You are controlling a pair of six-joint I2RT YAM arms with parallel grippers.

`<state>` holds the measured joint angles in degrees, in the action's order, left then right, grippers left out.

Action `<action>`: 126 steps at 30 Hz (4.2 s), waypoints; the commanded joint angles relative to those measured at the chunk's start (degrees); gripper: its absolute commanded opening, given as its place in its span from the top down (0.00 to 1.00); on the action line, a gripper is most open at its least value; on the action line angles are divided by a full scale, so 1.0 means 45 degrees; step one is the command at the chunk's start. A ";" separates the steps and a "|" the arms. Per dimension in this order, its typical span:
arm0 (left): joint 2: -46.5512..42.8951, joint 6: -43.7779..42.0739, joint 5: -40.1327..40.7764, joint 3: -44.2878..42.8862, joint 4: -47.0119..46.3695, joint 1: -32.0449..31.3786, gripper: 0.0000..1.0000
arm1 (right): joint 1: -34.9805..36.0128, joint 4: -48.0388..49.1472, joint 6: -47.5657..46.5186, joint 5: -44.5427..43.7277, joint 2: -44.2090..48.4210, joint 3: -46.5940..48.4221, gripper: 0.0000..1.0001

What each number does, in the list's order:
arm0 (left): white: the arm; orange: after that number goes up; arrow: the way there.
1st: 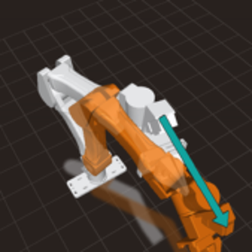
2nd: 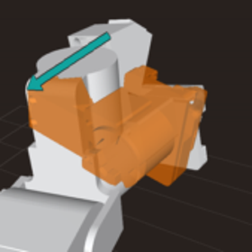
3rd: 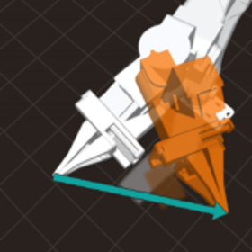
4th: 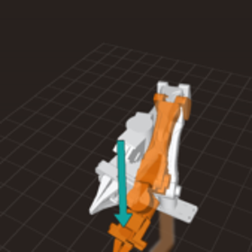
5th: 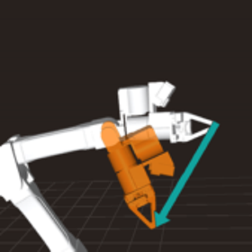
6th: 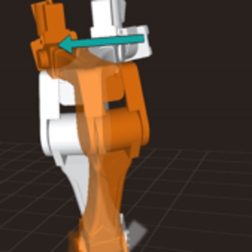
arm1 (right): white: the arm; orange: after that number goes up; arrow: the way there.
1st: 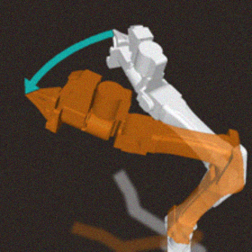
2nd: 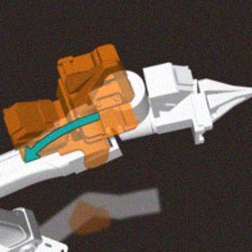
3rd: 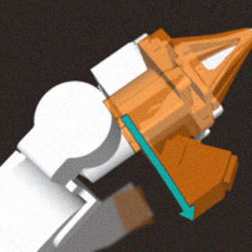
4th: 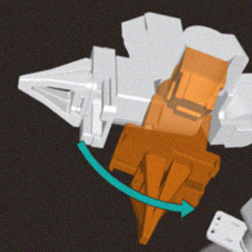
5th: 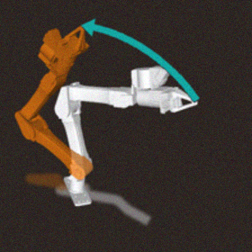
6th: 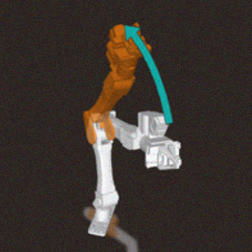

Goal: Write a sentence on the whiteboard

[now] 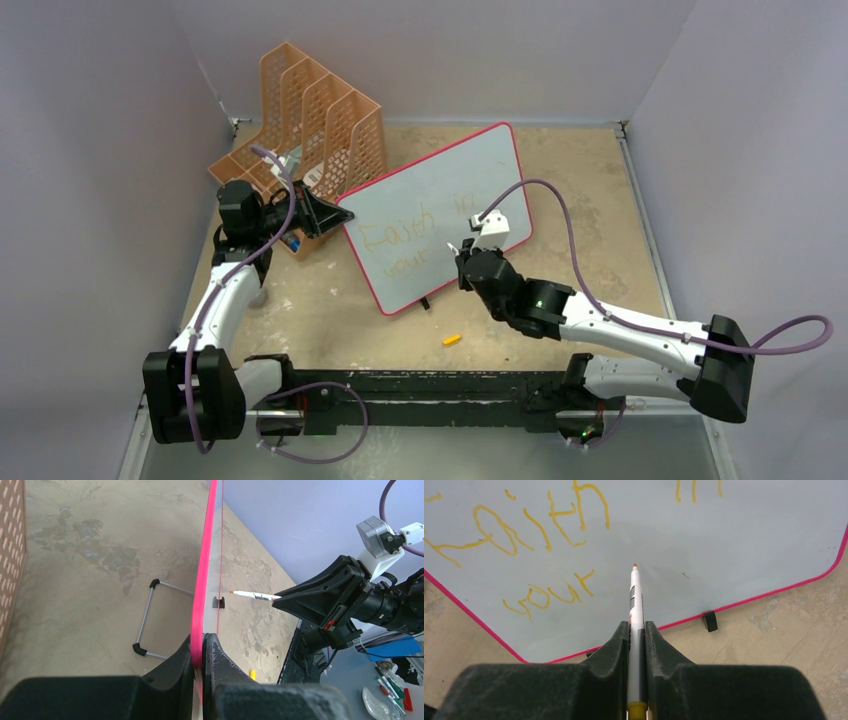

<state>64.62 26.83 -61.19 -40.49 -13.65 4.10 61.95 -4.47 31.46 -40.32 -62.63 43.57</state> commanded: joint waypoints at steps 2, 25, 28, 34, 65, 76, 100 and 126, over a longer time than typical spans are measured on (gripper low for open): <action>0.0044 -0.1099 0.0277 -0.0380 -0.0326 0.0085 1.00 | -0.0083 0.0367 -0.0009 0.0074 0.0203 -0.0051 1.00; 0.0074 -0.1099 0.0255 -0.0377 -0.0331 0.0085 1.00 | -0.0308 0.0930 -0.0225 0.0339 -0.0012 -0.0110 1.00; 0.0074 -0.1099 0.0267 -0.0386 -0.0326 0.0085 1.00 | -0.0329 0.0935 -0.0232 0.0348 -0.0060 -0.0149 1.00; 0.0073 -0.1110 0.0275 -0.0396 -0.0308 0.0085 1.00 | -0.0391 0.0935 -0.0200 0.0387 0.0007 -0.0248 1.00; 0.0152 -0.1089 0.0210 -0.0397 -0.0351 0.0085 1.00 | -0.0450 0.1437 -0.0372 0.0698 -0.0310 -0.0171 1.00; 0.0113 -0.1099 0.0217 -0.0398 -0.0326 0.0085 1.00 | -0.0564 0.1759 -0.0399 0.0593 -0.0494 -0.0314 1.00; 0.0054 -0.1118 0.0264 -0.0398 -0.0269 0.0085 1.00 | -0.0843 0.1823 -0.0358 0.0775 -0.0575 -0.0640 1.00; 0.0072 -0.1138 0.0276 -0.0397 -0.0270 0.0085 1.00 | -0.0843 0.1436 -0.0331 0.1125 -0.0383 -0.0562 1.00</action>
<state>64.93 26.81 -61.30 -40.64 -13.61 4.12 58.41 -0.08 30.41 -34.52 -63.88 40.84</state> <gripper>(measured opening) 0.032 0.146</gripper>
